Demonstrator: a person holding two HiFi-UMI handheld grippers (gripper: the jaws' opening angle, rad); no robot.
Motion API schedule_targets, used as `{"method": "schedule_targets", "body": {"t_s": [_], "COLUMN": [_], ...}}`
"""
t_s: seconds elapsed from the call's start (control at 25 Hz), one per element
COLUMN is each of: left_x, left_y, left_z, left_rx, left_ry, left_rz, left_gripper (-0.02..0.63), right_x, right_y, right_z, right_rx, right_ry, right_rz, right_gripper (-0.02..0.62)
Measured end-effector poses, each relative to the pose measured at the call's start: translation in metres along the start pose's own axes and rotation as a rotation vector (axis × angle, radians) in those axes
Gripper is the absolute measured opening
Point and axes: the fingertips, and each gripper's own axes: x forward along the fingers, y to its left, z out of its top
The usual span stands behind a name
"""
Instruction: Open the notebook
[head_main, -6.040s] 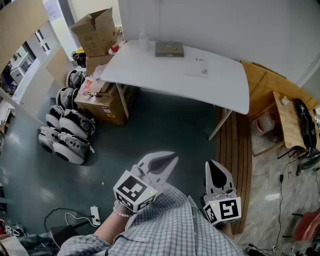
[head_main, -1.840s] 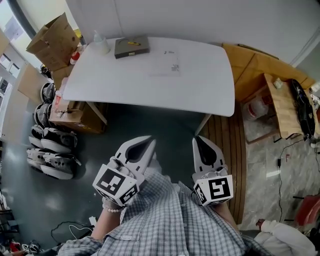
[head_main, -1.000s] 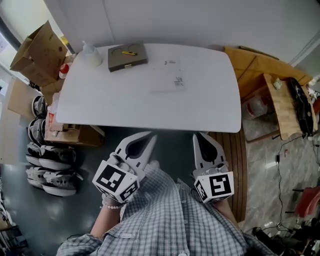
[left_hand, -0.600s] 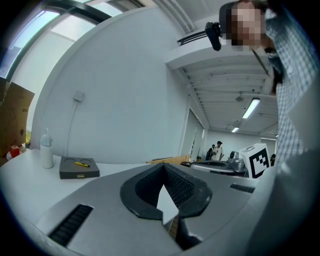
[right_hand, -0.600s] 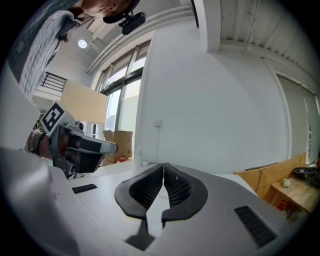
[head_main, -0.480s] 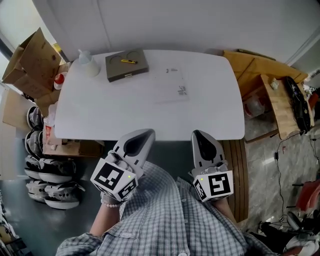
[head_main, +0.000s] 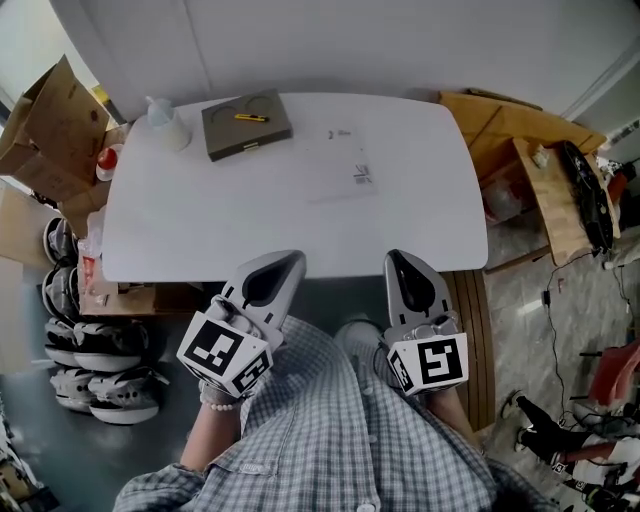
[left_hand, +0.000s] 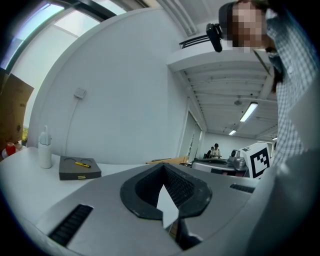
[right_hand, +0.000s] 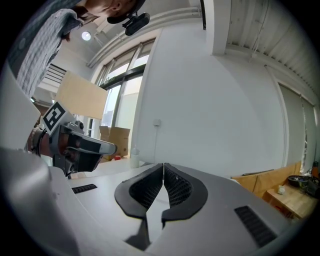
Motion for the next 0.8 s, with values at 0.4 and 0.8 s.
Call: {"method": "schedule_targets", "body": {"t_s": [0.4,0.8], "left_x": [-0.004,0.016], "left_y": [0.012,0.037], "left_z": [0.004,0.005], "left_rx": [0.013,-0.01], "left_ry": [-0.018,-0.019], "left_rz": [0.051,0.091], "left_gripper": [0.006,0.006], "right_x": [0.019,0.053], "right_y": [-0.001,-0.011], "right_z": [-0.001,-0.009], "right_rx": [-0.013,-0.069], "right_ry": [-0.014,0.016], "right_rz": [0.031,0.072], "right_gripper": [0.023,0.023]}}
